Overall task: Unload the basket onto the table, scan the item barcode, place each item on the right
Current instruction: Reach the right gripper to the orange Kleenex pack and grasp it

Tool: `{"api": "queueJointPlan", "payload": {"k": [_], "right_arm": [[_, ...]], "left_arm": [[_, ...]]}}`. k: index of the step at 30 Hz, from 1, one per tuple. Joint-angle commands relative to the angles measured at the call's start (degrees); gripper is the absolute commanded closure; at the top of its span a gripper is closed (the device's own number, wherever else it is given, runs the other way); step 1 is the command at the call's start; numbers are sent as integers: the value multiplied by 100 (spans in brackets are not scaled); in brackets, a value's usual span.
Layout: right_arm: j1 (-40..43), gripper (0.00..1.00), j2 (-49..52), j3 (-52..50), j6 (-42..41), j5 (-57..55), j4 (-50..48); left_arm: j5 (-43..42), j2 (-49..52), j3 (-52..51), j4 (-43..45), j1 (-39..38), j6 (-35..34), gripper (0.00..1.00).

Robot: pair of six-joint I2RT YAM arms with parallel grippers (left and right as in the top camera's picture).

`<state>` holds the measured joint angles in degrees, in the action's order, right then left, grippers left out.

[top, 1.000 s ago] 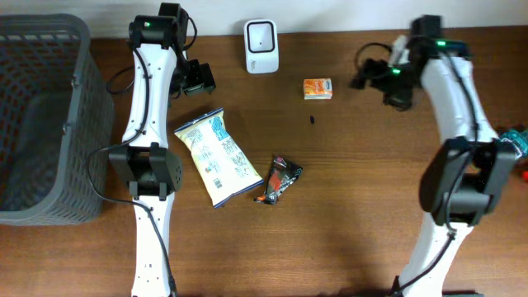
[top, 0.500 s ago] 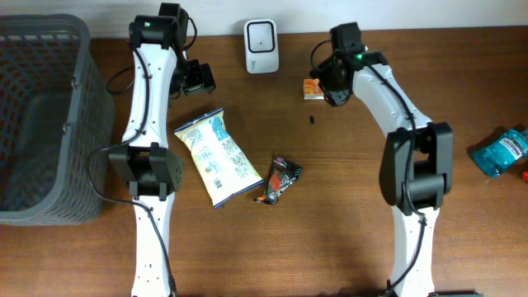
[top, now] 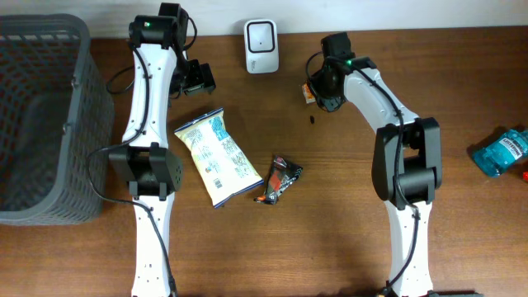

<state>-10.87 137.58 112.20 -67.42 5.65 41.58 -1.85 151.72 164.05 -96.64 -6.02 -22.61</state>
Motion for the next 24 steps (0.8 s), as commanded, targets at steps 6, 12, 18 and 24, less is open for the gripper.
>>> {"api": "queueJointPlan", "payload": {"k": [6, 12, 18, 24], "right_arm": [[356, 96, -52, -33, 2426, 1462, 317], [682, 96, -407, -11, 5010, 3464, 568], [1311, 96, -483, -11, 7090, 5174, 1687], [1436, 96, -483, -13, 10325, 5751, 3331]], "left_arm": [[61, -44, 79, -7, 9, -70, 1], [61, -44, 79, -9, 9, -70, 1], [61, -44, 79, -7, 9, -70, 1], [61, -44, 79, -7, 9, -70, 1]]}}
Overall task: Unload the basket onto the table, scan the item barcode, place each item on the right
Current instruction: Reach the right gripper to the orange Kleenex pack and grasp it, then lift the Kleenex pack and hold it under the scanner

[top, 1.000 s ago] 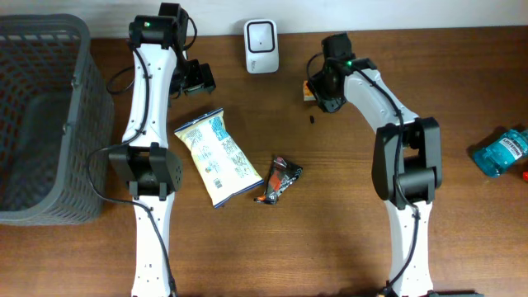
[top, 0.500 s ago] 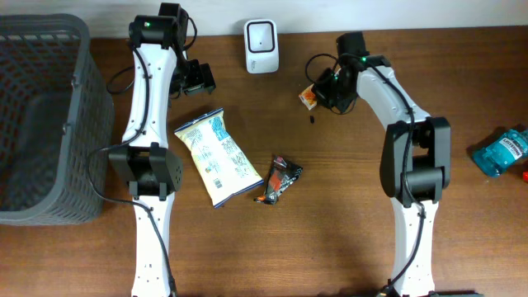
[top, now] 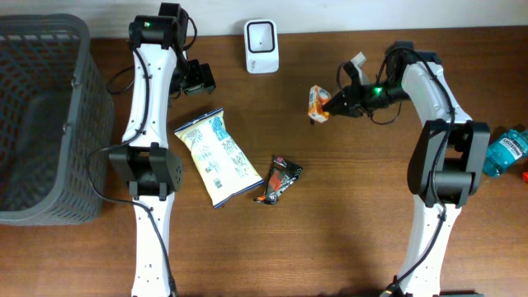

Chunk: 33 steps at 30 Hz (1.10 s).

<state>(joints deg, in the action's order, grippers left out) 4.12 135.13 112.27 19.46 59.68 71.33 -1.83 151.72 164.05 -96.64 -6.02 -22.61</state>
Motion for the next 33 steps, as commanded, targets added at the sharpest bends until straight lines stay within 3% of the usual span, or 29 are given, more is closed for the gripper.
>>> {"api": "queueJointPlan", "payload": {"k": [1, 5, 10, 15, 21, 26, 33], "right_arm": [[-79, 96, -238, -20, 2122, 442, 638], [-79, 96, -238, -20, 3346, 531, 1248], [-79, 96, -238, -20, 3733, 527, 1292], [-79, 96, -238, -20, 3751, 680, 1287], [-566, 96, -238, 20, 3685, 2924, 1292], [-1294, 96, -238, 57, 3209, 2924, 1003], [-1403, 96, -238, 57, 3058, 2924, 988]], "left_arm": [[59, -44, 79, -9, 9, -70, 1], [59, -44, 79, -7, 9, -70, 1], [59, -44, 79, -9, 9, -70, 1], [59, -44, 79, -7, 9, -70, 1], [59, -44, 79, -7, 9, -70, 1], [59, -44, 79, -7, 9, -70, 1], [59, -44, 79, -9, 9, -70, 1]]}}
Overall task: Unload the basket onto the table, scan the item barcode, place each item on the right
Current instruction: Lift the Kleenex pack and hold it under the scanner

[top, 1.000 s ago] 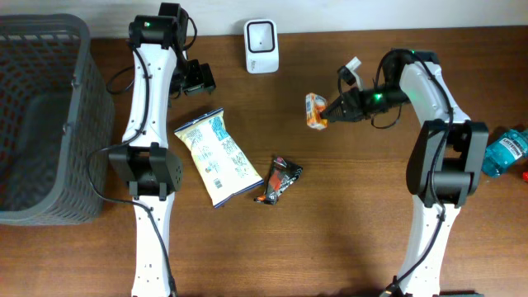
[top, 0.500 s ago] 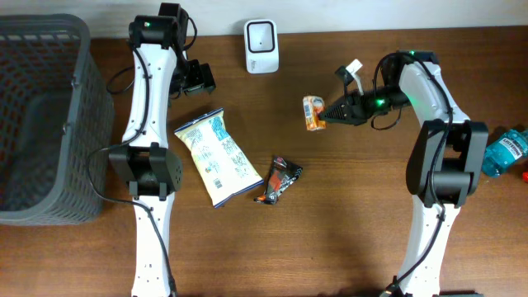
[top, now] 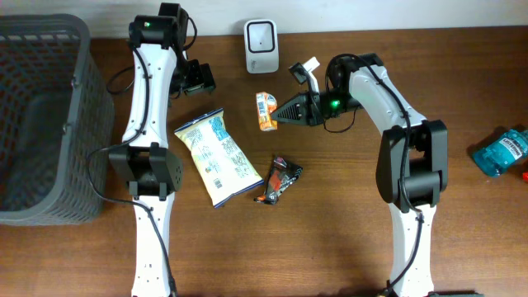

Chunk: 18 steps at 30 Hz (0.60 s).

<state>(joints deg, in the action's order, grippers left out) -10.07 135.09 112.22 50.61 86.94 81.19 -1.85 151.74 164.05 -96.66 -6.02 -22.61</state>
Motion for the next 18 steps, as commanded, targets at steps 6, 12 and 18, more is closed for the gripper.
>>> {"api": "queueJointPlan", "payload": {"k": [6, 12, 18], "right_arm": [[15, 96, -234, 63, -337, 195, -15], [-50, 96, -243, 66, -4505, -3932, -2288], [-122, 96, -254, 962, -5847, -7324, -2597]], "left_arm": [[61, -46, 79, -7, 9, -70, 1], [61, -46, 79, -4, 9, -70, 1], [61, -46, 79, -7, 9, -70, 1]]}}
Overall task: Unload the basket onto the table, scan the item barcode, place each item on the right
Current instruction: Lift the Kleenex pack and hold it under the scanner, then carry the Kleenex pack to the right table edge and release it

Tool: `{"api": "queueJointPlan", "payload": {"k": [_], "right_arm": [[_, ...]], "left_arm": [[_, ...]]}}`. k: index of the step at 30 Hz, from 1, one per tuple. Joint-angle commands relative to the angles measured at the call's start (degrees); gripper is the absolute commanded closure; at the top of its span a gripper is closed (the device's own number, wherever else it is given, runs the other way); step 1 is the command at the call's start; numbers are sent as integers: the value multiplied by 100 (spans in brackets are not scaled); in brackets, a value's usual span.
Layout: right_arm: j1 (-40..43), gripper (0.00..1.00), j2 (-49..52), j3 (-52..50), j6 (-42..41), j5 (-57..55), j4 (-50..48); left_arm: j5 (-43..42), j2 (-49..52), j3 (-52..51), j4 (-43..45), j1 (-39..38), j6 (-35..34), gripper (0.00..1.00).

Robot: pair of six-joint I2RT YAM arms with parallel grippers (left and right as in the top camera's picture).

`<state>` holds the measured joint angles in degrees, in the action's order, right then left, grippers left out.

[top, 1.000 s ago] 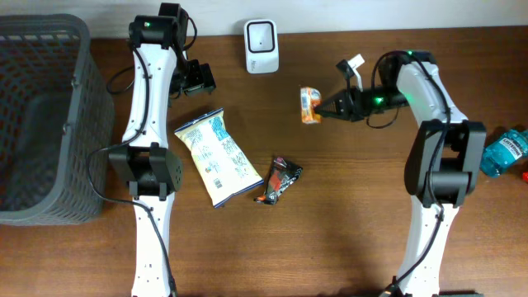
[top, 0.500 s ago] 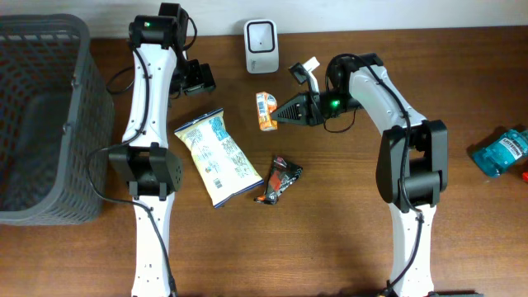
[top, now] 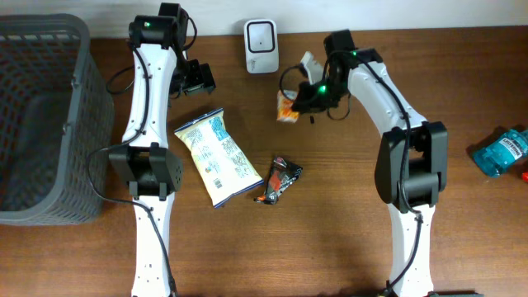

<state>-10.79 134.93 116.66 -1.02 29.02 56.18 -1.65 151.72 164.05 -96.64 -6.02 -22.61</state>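
Observation:
A small orange snack packet (top: 285, 108) hangs just below and to the right of the white barcode scanner (top: 261, 35) at the table's back edge. My right gripper (top: 294, 104) is shut on the packet, reaching in from the right. My left gripper (top: 199, 78) rests to the left of the scanner with nothing in it; its jaws are too small and dark to read.
A yellow and blue chip bag (top: 217, 157) and a dark snack wrapper (top: 278, 180) lie mid-table. A grey mesh basket (top: 41, 115) fills the left side. A blue bottle (top: 501, 152) lies at the far right edge.
My right gripper has shifted the orange packet a little to the right and turned at the wrist. The packet is now tilted, below the scanner's right side. The left arm has not moved.
My right gripper was down on the orange packet on the table, right of the scanner. Then it held the packet up further right. Then the packet was left of there, below the scanner, and now it is slightly back to the right.

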Motion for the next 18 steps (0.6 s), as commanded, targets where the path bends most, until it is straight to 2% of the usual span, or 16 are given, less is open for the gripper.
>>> {"api": "queueJointPlan", "payload": {"k": [1, 4, 6, 9, 11, 12, 14, 16, 17, 18], "right_arm": [[-52, 96, -238, 649, -682, -1624, -188], [-133, 96, -236, 881, -704, -1790, -1025], [-341, 96, -236, 881, -599, -2844, -1569], [-839, 96, -234, 881, 896, -4555, -2387], [-1241, 96, -153, 881, 2804, -5565, -3252], [-1353, 96, -103, 881, 3362, -5770, -3526], [-1478, 96, 138, 876, 4094, -5705, -3899], [-1464, 96, 299, 876, 4133, -5480, -4022], [-1456, 96, 413, 876, 4389, -5125, -4172], [-1456, 96, 450, 876, 4988, -4634, -4186]], "left_arm": [[42, -44, 79, -7, 9, -70, 1], [42, -44, 79, -7, 9, -70, 1], [42, -44, 79, -7, 9, -70, 1], [42, -44, 79, -7, 9, -70, 1], [42, -44, 79, -7, 9, -70, 1], [42, -44, 79, -9, 9, -70, 1], [42, -44, 79, -7, 9, -70, 1], [42, -44, 79, -9, 9, -70, 1], [42, -44, 79, -9, 9, -70, 1], [39, -44, 79, -9, 9, -70, 1]]}}
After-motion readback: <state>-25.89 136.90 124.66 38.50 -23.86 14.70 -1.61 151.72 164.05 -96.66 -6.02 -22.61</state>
